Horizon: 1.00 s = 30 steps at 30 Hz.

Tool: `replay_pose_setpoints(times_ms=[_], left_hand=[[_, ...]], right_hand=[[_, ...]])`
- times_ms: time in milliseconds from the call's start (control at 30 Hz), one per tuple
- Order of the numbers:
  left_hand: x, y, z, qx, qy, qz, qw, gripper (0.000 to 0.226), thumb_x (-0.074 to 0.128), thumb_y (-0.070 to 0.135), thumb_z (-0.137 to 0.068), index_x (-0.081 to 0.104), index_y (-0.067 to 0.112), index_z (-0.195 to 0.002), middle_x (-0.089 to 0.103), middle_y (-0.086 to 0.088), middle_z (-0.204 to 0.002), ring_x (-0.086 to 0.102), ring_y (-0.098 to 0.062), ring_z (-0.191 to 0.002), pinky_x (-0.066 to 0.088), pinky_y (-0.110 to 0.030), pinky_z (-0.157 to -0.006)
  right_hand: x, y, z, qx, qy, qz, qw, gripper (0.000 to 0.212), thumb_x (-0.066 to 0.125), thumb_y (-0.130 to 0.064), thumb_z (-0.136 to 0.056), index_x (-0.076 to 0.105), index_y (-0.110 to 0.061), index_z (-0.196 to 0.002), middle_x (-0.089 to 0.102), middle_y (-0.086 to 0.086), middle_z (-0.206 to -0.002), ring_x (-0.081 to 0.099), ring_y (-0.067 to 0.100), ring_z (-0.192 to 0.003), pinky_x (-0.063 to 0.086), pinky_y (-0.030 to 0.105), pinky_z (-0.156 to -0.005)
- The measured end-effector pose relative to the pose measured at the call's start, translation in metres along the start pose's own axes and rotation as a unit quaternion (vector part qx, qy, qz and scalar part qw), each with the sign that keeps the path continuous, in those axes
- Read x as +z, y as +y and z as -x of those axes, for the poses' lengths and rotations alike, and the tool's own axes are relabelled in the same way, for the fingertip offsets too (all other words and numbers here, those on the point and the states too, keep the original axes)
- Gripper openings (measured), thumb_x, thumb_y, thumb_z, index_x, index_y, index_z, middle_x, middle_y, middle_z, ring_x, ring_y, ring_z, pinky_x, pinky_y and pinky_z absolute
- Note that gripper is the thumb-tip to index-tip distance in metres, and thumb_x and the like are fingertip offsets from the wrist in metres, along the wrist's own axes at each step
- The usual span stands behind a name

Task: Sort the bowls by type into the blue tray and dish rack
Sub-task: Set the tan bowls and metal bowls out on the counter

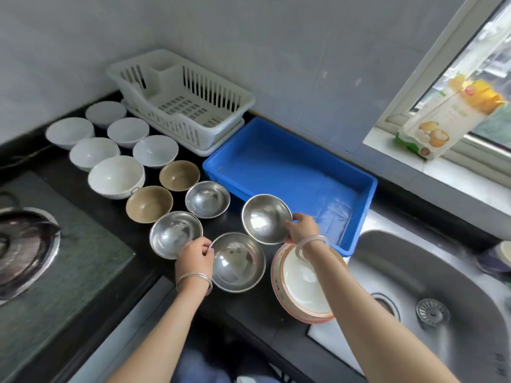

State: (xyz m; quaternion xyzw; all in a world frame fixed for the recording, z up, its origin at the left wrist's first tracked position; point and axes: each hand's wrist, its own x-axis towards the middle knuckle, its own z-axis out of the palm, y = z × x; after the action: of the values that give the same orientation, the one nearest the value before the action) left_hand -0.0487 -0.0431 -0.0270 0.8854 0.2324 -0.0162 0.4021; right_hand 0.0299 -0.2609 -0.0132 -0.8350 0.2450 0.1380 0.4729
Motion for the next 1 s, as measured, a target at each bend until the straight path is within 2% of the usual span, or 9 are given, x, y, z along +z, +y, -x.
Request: replay_pose_setpoints(times_ms=[67, 133, 233, 300, 400, 500, 633, 833, 1000], left_hand=[[0.001, -0.009, -0.001, -0.014, 0.013, 0.003, 1.000, 0.007, 0.059, 0.008, -0.082, 0.064, 0.013, -0.081, 0.063, 0.002, -0.073, 0.057, -0.019, -0.067, 0.039, -0.025, -0.056], [0.002, -0.015, -0.002, -0.022, 0.017, 0.005, 1.000, 0.008, 0.059, 0.007, -0.082, 0.064, 0.012, -0.078, 0.061, 0.003, -0.068, 0.057, -0.022, -0.066, 0.042, -0.027, -0.057], [0.004, -0.022, -0.005, -0.041, 0.019, 0.008, 0.999, 0.009, 0.060, 0.007, -0.081, 0.062, 0.013, -0.076, 0.060, 0.004, -0.066, 0.057, -0.023, -0.067, 0.043, -0.028, -0.059], [0.005, -0.025, -0.007, -0.046, 0.021, 0.012, 0.999, 0.009, 0.059, 0.006, -0.081, 0.061, 0.013, -0.075, 0.059, 0.004, -0.065, 0.057, -0.024, -0.067, 0.042, -0.028, -0.059], [0.006, -0.028, -0.009, -0.046, 0.017, 0.009, 0.999, 0.010, 0.058, 0.006, -0.082, 0.060, 0.012, -0.074, 0.061, 0.000, -0.070, 0.058, -0.025, -0.068, 0.046, -0.031, -0.059], [0.005, -0.031, -0.011, -0.044, 0.014, -0.004, 0.999, 0.010, 0.057, 0.007, -0.083, 0.059, 0.012, -0.074, 0.061, -0.001, -0.077, 0.057, -0.025, -0.068, 0.046, -0.032, -0.057], [0.003, -0.033, -0.013, -0.039, 0.014, -0.013, 0.999, 0.011, 0.057, 0.008, -0.084, 0.058, 0.014, -0.075, 0.059, 0.000, -0.082, 0.055, -0.023, -0.068, 0.042, -0.029, -0.054], [0.003, -0.035, -0.012, -0.038, 0.028, -0.013, 0.999, 0.010, 0.057, 0.009, -0.084, 0.059, 0.015, -0.077, 0.058, -0.001, -0.088, 0.051, -0.022, -0.067, 0.041, -0.029, -0.055], [0.000, -0.037, -0.012, -0.029, 0.036, -0.015, 0.999, 0.009, 0.057, 0.009, -0.085, 0.064, 0.015, -0.087, 0.061, -0.002, -0.092, 0.053, -0.023, -0.073, 0.043, -0.030, -0.059]], right_hand=[[0.014, -0.004, -0.007, 0.014, -0.017, 0.005, 1.000, 0.018, 0.052, -0.009, -0.083, 0.059, -0.015, -0.068, 0.059, 0.009, -0.069, 0.062, 0.023, -0.053, 0.060, 0.034, -0.058], [0.026, -0.006, -0.013, 0.029, -0.025, 0.007, 0.999, 0.024, 0.049, -0.005, -0.082, 0.057, -0.017, -0.062, 0.059, 0.010, -0.070, 0.063, 0.029, -0.064, 0.060, 0.042, -0.068], [0.039, -0.007, -0.019, 0.047, -0.028, 0.042, 0.998, 0.026, 0.044, -0.001, -0.081, 0.056, -0.017, -0.063, 0.058, 0.008, -0.068, 0.062, 0.028, -0.064, 0.059, 0.039, -0.069], [0.046, -0.008, -0.022, 0.048, -0.028, 0.083, 0.995, 0.022, 0.042, -0.002, -0.080, 0.056, -0.014, -0.069, 0.060, 0.010, -0.074, 0.061, 0.028, -0.066, 0.056, 0.035, -0.066], [0.055, -0.010, -0.026, 0.045, -0.029, 0.116, 0.992, 0.022, 0.042, -0.001, -0.081, 0.060, -0.009, -0.090, 0.060, 0.012, -0.087, 0.061, 0.034, -0.085, 0.055, 0.044, -0.081], [0.063, -0.010, -0.029, 0.056, -0.030, 0.135, 0.989, 0.022, 0.042, 0.000, -0.082, 0.060, -0.006, -0.093, 0.060, 0.012, -0.088, 0.062, 0.036, -0.089, 0.055, 0.049, -0.083], [0.069, -0.005, -0.034, 0.086, -0.042, 0.128, 0.987, 0.024, 0.042, -0.001, -0.084, 0.061, 0.000, -0.099, 0.063, 0.019, -0.100, 0.064, 0.039, -0.093, 0.054, 0.049, -0.085], [0.076, 0.000, -0.043, 0.119, -0.056, 0.089, 0.987, 0.022, 0.047, -0.001, -0.084, 0.061, -0.003, -0.100, 0.065, 0.020, -0.103, 0.063, 0.039, -0.094, 0.054, 0.050, -0.086], [0.080, 0.001, -0.043, 0.135, -0.061, 0.013, 0.989, 0.026, 0.049, 0.001, -0.086, 0.057, -0.003, -0.111, 0.062, 0.020, -0.106, 0.061, 0.039, -0.097, 0.055, 0.050, -0.083]])
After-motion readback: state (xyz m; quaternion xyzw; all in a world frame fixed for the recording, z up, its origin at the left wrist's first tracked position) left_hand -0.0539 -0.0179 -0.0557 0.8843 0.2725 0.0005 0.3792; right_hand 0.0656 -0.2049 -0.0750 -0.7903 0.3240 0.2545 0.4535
